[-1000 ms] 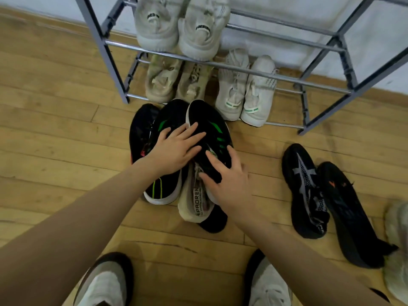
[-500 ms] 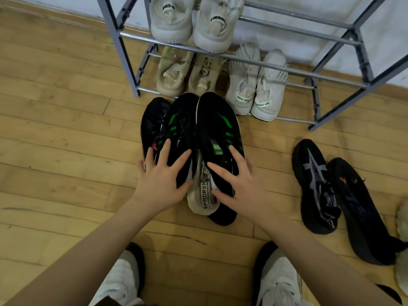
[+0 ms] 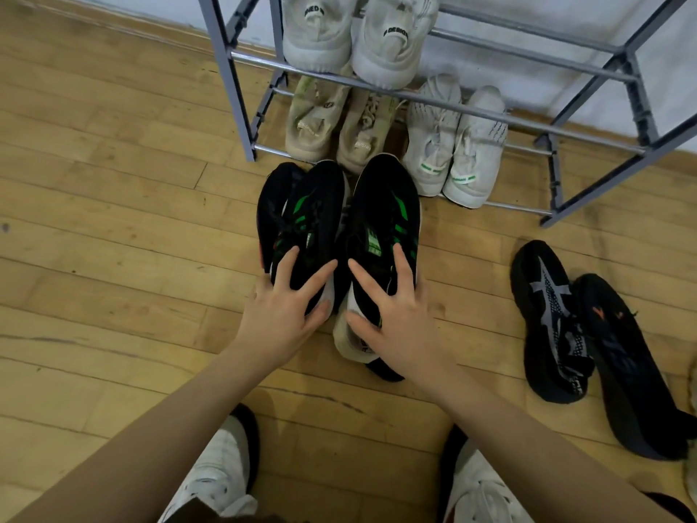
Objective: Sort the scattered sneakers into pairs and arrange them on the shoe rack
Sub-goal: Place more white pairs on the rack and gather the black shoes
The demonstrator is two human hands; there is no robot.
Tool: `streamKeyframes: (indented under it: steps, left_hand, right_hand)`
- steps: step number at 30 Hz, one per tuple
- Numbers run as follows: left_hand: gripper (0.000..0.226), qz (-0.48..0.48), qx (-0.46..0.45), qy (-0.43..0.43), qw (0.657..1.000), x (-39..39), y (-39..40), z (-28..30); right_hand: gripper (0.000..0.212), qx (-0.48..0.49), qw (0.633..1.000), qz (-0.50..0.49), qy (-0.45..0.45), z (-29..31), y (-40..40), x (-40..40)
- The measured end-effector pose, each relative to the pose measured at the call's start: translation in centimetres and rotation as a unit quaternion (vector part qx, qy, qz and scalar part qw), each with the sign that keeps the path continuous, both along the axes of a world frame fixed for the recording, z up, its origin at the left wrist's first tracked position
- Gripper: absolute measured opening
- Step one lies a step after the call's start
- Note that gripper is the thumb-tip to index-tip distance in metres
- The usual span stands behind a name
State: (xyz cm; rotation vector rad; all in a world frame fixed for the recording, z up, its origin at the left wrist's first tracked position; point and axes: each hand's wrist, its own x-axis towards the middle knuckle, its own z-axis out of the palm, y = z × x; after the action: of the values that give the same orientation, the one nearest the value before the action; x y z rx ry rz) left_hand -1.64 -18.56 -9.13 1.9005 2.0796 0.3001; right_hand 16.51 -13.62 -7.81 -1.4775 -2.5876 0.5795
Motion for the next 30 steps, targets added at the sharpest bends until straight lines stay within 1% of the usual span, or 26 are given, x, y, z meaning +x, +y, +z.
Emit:
streamKeyframes:
  steps: [2, 3, 5, 8, 11, 15, 16, 22, 26, 30]
  left_hand:
    - [0.054, 0.005, -0.006, -0.013, 1.0, -0.1, -0.1, -0.2]
    - [0.054, 0.007, -0.003, -0.024, 1.0, -0.1, -0.1, -0.2]
    - [0.052, 0.016, 0.018, -0.053, 0.998, -0.2, -0.1, 0.3]
    - [0.048, 0.036, 0.066, -0.08, 0.994, -0.2, 0.0, 1.6]
    - [0.046, 0.049, 0.107, -0.087, 0.989, 0.1, -0.7, 2.4]
    - [0.044, 0.087, 0.136, -0.102, 0.982, 0.0, -2.2, 3.5]
    - [0.043, 0.093, 0.14, -0.101, 0.981, -0.2, -2.4, 3.8]
    - [0.041, 0.087, 0.189, -0.081, 0.975, -0.5, -2.8, 6.6]
    - [0.042, 0.085, 0.231, -0.078, 0.966, 0.2, -1.8, 9.1]
    - [0.041, 0.049, 0.268, -0.09, 0.958, 1.7, -0.7, 10.7]
  right_hand:
    - [0.064, 0.001, 1.0, 0.005, -0.008, -0.3, 0.2, 0.0]
    - [0.062, 0.003, 1.0, -0.002, 0.003, -0.3, 0.2, -0.1]
    - [0.055, 0.016, 0.999, -0.019, 0.049, 0.0, 0.1, -0.2]
    - [0.049, 0.066, 0.989, -0.036, 0.124, 0.7, -0.2, -0.5]
    - [0.046, 0.075, 0.984, -0.037, 0.155, 1.8, -0.4, -0.7]
    - [0.049, 0.001, 0.988, -0.023, 0.154, 3.6, -0.9, -0.7]
    - [0.049, -0.004, 0.988, -0.022, 0.151, 3.9, -1.0, -0.7]
    - [0.047, 0.037, 0.983, -0.025, 0.176, 6.5, -1.5, -0.8]
    - [0.048, 0.051, 0.98, -0.058, 0.182, 9.3, -1.5, -0.4]
    - [0.047, 0.101, 0.976, -0.09, 0.172, 10.6, -1.7, 1.2]
